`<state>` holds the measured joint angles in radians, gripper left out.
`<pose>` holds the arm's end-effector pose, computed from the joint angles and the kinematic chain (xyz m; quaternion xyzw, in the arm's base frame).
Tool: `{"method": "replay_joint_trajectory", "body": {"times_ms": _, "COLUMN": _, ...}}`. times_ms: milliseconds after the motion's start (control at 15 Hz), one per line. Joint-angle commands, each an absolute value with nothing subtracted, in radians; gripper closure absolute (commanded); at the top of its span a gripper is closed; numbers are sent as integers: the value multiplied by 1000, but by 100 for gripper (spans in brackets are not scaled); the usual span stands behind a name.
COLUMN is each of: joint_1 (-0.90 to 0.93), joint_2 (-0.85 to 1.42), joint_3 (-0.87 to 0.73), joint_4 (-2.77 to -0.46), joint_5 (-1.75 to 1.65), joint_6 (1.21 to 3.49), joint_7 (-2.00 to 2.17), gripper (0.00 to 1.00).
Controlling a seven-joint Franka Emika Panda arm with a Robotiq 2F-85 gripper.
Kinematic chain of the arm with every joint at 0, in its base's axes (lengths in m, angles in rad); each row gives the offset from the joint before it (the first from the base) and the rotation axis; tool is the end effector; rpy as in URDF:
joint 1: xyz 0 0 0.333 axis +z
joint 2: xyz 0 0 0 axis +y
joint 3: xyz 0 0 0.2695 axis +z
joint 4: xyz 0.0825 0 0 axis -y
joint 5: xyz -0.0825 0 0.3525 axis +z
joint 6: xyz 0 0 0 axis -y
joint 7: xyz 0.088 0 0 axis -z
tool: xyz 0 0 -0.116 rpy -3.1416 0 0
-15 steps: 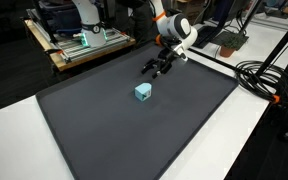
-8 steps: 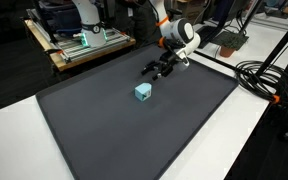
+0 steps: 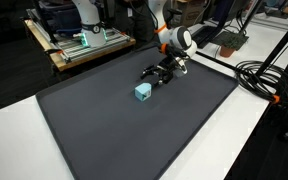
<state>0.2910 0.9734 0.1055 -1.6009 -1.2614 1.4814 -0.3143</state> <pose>0.5386 0.0957 0.0702 0.5834 0.4950 -0.3980 0.5062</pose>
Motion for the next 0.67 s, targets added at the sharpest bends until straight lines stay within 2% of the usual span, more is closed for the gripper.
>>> {"method": "replay_joint_trajectory", "body": {"times_ms": 0, "joint_1": 272, "joint_2": 997, "joint_3": 118, "joint_4": -1577, "joint_5": -1306, "joint_6": 1496, "joint_7": -384, "gripper": 0}}
{"method": "replay_joint_trajectory", "body": {"times_ms": 600, "joint_1": 245, "joint_2": 1021, "joint_3": 117, "joint_4": -1553, "joint_5": -1304, "joint_6": 1534, "joint_7": -458, "gripper": 0}}
